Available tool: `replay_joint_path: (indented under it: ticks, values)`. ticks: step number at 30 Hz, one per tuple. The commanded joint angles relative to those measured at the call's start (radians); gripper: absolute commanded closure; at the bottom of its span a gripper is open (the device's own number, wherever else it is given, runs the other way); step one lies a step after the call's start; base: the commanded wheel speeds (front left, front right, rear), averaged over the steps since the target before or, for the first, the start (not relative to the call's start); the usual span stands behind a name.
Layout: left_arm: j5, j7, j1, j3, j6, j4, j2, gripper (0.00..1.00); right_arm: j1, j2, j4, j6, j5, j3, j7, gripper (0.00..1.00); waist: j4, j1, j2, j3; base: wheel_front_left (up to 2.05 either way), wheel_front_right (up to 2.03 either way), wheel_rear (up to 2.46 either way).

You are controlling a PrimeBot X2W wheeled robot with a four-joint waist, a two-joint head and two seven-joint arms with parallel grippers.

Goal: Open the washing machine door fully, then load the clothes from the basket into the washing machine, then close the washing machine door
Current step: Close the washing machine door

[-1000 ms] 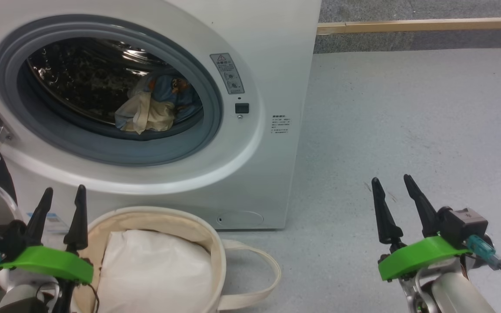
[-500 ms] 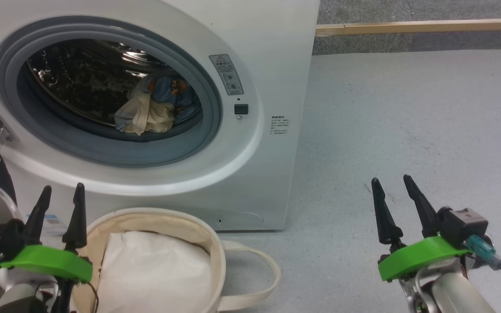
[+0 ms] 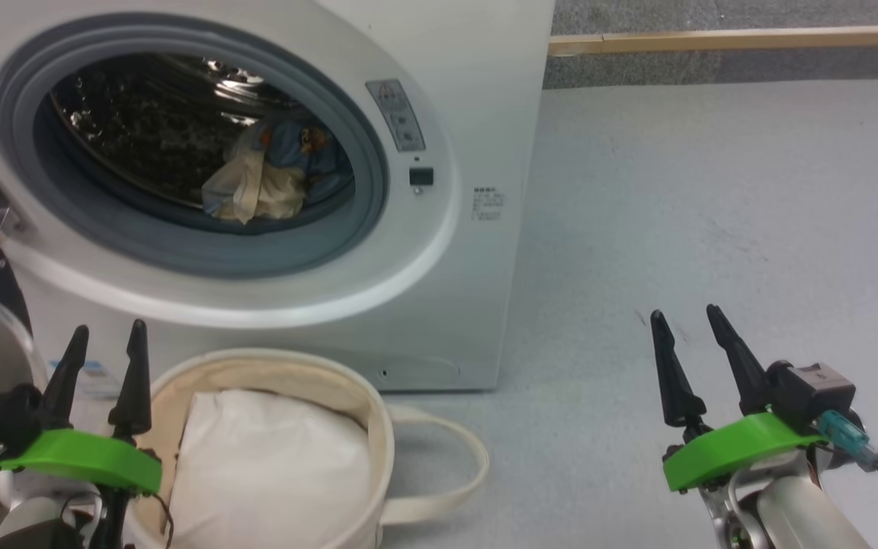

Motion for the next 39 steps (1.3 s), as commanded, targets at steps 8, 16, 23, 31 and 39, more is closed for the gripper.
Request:
replay_joint_path:
  ticks: [8,16,23,31,39]
  values:
    - [-0.002,-0.012,-0.026,0.041,-0.006,-0.033,0.030,0.00,-0.019,-0.009,-0.027,0.000,0.008,0.015,-0.012,0.00,0.005,-0.0002,-0.0001,0.002,-2.08,2.12,-0.04]
    - [-0.002,-0.012,-0.025,0.036,-0.006,-0.037,0.029,0.00,-0.017,-0.009,-0.029,0.000,0.007,0.013,-0.012,0.00,0.007,-0.0002,-0.0001,0.000,-1.53,1.53,0.00]
    - [0.002,-0.012,-0.021,0.036,-0.006,-0.040,0.024,0.00,-0.016,-0.011,-0.026,0.000,0.010,0.017,-0.012,0.00,0.010,-0.0002,-0.0001,-0.004,-0.52,0.52,0.00]
    - [0.006,-0.012,-0.020,0.034,-0.006,-0.045,0.021,0.00,-0.019,-0.012,-0.024,0.000,0.012,0.019,-0.012,0.00,0.019,-0.0002,-0.0001,-0.006,0.00,0.00,0.00]
    - [0.012,-0.012,-0.019,0.013,-0.006,-0.026,0.016,0.00,-0.015,-0.010,-0.020,0.000,0.009,0.019,-0.012,0.00,0.080,-0.0002,-0.0001,-0.016,0.00,0.00,0.00]
